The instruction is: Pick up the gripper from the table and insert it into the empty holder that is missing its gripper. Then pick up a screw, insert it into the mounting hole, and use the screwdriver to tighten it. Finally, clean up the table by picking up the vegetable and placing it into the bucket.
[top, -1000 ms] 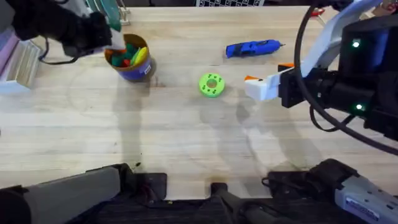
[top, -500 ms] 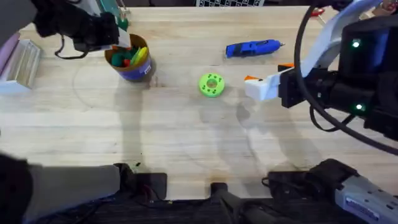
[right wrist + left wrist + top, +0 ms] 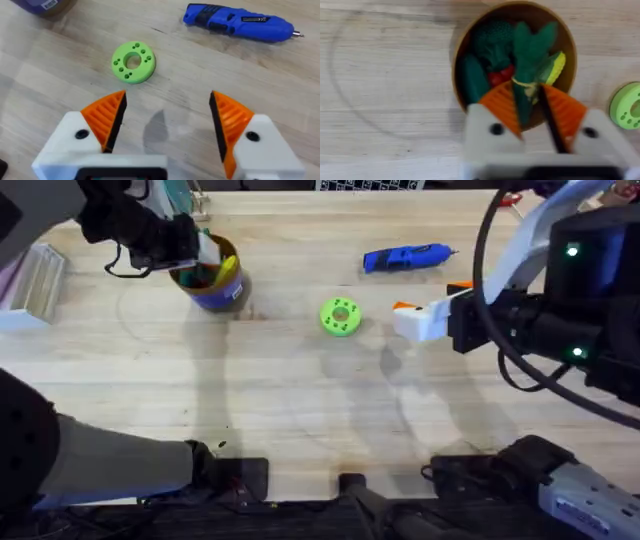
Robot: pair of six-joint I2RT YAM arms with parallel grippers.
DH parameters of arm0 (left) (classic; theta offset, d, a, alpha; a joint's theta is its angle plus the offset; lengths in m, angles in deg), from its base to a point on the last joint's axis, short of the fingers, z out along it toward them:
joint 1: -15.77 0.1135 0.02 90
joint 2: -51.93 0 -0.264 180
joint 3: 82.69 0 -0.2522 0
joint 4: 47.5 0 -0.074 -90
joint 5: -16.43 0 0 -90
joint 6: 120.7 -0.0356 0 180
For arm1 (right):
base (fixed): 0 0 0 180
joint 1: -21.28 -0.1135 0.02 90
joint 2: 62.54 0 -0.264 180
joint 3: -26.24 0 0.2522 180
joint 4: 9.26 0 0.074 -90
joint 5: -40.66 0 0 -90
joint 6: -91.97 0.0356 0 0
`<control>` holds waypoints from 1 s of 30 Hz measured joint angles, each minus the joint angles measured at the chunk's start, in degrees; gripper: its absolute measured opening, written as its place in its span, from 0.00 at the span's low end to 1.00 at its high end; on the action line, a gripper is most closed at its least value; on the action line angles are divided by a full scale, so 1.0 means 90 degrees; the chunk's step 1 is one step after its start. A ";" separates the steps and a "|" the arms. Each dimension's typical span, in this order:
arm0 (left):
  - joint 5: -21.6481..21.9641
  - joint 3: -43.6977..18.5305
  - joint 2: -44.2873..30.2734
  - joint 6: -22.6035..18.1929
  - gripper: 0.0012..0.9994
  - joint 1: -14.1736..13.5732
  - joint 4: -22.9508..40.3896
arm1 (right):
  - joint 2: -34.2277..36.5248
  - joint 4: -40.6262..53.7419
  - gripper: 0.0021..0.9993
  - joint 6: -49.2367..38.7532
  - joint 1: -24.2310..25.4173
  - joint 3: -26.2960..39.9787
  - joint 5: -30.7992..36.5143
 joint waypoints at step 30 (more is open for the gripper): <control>-0.0249 -0.0323 0.2386 0.0027 0.97 -0.2460 0.1293 | -0.1222 0.0076 0.98 -0.0001 0.0000 0.0005 0.0005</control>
